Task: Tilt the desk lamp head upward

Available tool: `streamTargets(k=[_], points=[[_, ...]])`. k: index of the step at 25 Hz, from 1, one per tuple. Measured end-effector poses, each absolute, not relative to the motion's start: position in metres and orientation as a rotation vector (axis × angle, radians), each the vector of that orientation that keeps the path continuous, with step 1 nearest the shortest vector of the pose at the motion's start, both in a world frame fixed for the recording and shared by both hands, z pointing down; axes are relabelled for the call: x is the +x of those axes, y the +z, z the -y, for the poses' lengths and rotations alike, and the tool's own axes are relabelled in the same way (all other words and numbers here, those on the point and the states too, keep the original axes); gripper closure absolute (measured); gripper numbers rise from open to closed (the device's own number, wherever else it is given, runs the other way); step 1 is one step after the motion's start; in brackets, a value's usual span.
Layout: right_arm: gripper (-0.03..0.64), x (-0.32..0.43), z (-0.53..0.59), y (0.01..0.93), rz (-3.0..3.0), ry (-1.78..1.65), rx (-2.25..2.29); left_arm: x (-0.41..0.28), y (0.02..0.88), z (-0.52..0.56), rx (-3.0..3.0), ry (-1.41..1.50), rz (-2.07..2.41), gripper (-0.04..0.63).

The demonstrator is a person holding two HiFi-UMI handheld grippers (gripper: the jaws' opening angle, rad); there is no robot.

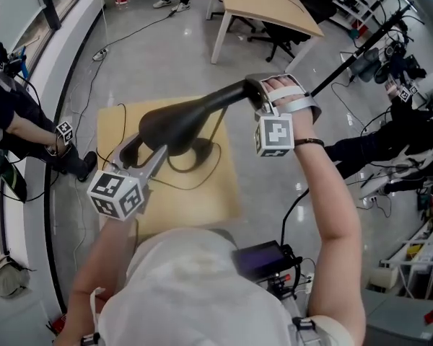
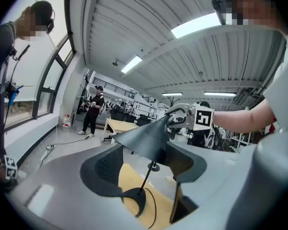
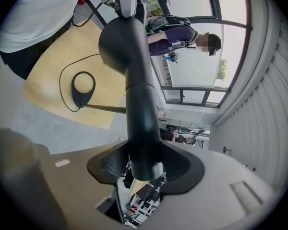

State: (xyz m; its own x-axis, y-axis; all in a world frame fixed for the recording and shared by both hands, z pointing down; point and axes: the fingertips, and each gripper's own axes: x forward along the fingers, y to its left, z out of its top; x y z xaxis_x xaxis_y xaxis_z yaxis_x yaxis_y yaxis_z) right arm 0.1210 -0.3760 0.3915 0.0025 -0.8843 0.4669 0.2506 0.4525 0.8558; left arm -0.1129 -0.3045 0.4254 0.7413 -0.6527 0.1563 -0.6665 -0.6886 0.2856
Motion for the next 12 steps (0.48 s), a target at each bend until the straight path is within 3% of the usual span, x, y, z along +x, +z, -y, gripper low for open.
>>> streamTargets(k=[12], points=[[0.397, 0.111, 0.394, 0.398, 1.297, -0.893, 0.728, -0.134, 0.388, 0.346, 2.701, 0.044, 1.029, 0.31]])
